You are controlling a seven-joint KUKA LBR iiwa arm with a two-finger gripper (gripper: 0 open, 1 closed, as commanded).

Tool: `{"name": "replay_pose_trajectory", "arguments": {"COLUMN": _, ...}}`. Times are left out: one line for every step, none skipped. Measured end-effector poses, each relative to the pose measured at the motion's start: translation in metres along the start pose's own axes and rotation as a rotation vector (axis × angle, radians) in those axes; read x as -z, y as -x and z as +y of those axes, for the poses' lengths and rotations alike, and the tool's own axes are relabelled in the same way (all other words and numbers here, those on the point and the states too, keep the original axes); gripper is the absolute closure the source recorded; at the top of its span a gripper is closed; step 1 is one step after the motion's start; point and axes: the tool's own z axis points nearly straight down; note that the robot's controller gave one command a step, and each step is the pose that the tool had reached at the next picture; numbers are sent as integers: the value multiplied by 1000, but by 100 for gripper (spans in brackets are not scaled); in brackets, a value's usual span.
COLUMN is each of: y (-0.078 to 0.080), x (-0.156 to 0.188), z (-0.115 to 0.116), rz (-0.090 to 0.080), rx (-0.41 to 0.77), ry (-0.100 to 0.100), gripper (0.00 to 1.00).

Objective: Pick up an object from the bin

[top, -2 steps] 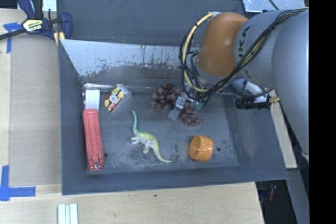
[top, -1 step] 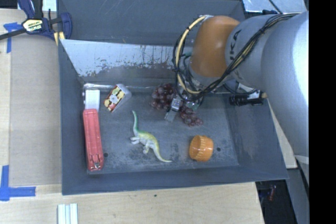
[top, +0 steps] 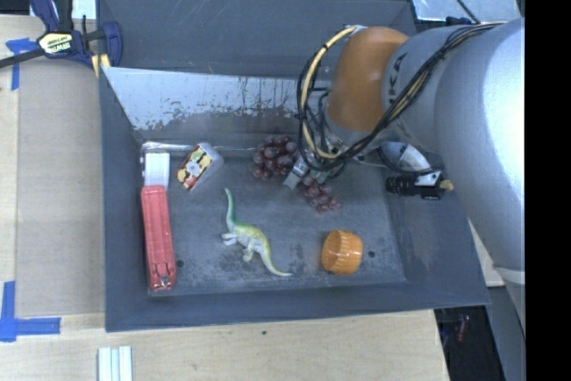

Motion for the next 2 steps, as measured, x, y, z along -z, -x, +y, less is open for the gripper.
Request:
{"name": "replay_pose_trajectory", "arguments": {"y": 0, "x": 0, "z": 0, "rz": 0, "rx": 0, "ry": 0, "gripper": 100}}
{"name": "replay_pose_trajectory", "arguments": {"y": 0, "x": 9, "z": -1, "rz": 0, "rx": 1, "ry": 0, "gripper": 100}}
